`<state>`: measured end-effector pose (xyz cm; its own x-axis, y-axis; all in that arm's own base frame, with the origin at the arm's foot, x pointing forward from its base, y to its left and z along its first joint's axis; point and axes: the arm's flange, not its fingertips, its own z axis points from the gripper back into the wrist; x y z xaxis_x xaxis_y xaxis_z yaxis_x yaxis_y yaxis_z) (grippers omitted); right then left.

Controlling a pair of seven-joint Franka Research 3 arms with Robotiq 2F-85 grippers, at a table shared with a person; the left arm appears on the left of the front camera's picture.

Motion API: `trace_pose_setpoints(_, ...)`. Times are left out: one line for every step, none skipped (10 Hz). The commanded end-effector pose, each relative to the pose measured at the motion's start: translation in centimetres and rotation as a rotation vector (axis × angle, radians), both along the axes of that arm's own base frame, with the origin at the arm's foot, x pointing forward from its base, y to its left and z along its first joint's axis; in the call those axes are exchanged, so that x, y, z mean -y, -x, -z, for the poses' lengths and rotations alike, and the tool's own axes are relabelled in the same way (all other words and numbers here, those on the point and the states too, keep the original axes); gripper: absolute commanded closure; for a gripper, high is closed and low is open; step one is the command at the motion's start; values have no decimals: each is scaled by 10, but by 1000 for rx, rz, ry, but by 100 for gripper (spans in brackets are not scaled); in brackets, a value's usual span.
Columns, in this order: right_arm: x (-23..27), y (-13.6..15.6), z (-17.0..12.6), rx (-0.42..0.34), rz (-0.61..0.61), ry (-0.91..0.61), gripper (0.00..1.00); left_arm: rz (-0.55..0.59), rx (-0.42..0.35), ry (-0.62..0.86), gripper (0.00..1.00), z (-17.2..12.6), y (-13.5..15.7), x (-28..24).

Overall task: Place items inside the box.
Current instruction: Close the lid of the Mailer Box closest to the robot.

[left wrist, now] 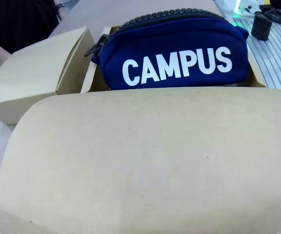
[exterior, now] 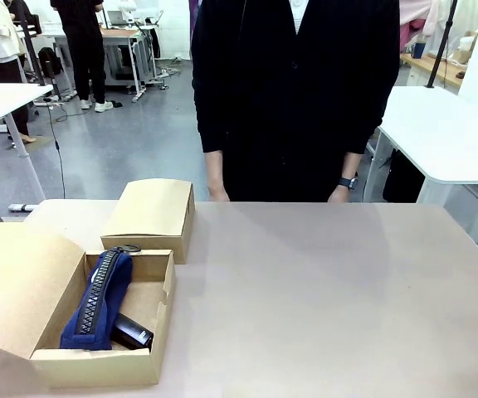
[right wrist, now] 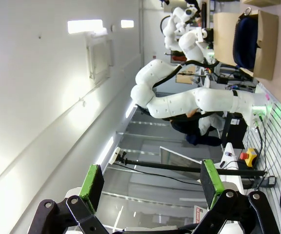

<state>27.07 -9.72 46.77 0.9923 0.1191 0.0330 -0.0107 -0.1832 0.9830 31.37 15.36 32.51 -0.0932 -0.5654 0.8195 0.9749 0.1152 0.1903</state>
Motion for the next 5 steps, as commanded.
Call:
trace_pose_setpoints(2, 2, -3, -18, -8, 13, 0, 53, 13, 52, 0, 5, 12, 7)
trace_pose_setpoints(2, 2, -3, -18, -8, 13, 0, 67, 33, 118, 0, -23, 28, 48)
trace_pose_setpoints(2, 2, -3, -18, -8, 13, 0, 63, 47, 115, 0, -26, 28, 50)
trace_pose_setpoints(2, 2, -3, -18, -8, 13, 0, 52, 84, 82, 0, -34, 29, 53)
trace_pose_setpoints(2, 2, -3, -18, -8, 13, 0, 52, 132, 15, 0, -48, 31, 54)
